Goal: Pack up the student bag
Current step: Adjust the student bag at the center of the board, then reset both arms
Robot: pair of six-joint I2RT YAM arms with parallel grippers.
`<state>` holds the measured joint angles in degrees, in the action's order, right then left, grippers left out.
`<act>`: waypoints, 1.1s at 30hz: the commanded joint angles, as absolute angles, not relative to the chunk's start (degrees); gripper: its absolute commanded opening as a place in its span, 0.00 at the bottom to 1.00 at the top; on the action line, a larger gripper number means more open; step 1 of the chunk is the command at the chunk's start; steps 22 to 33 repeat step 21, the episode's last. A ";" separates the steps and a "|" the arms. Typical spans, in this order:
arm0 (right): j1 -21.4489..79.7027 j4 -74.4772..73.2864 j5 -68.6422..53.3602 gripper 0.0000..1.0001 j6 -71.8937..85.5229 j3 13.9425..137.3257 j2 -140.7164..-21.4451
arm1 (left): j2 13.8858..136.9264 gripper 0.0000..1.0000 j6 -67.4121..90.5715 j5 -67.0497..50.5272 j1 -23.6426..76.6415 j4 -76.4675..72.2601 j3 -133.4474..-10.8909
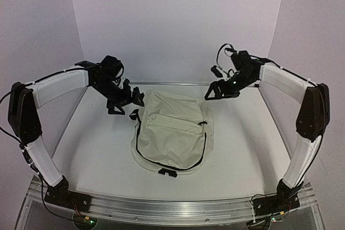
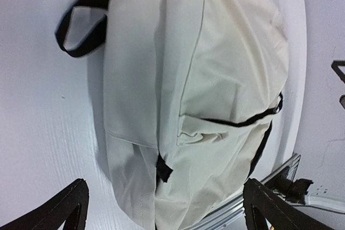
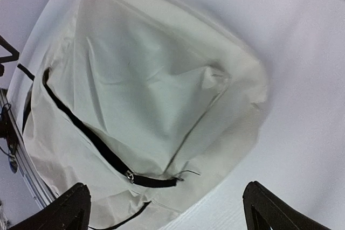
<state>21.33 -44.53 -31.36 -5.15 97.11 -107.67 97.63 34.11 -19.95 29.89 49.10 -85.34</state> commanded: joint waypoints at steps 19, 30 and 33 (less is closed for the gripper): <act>1.33 -44.55 -25.01 0.98 -8.95 70.97 -83.74 | 79.04 1.00 33.29 -24.19 2.65 43.74 -64.77; 1.19 -44.30 -24.90 0.98 -9.00 70.27 -83.42 | 77.79 1.00 33.69 -23.02 2.65 43.66 -63.90; 1.19 -44.30 -24.90 0.98 -9.00 70.27 -83.42 | 77.79 1.00 33.69 -23.02 2.65 43.66 -63.90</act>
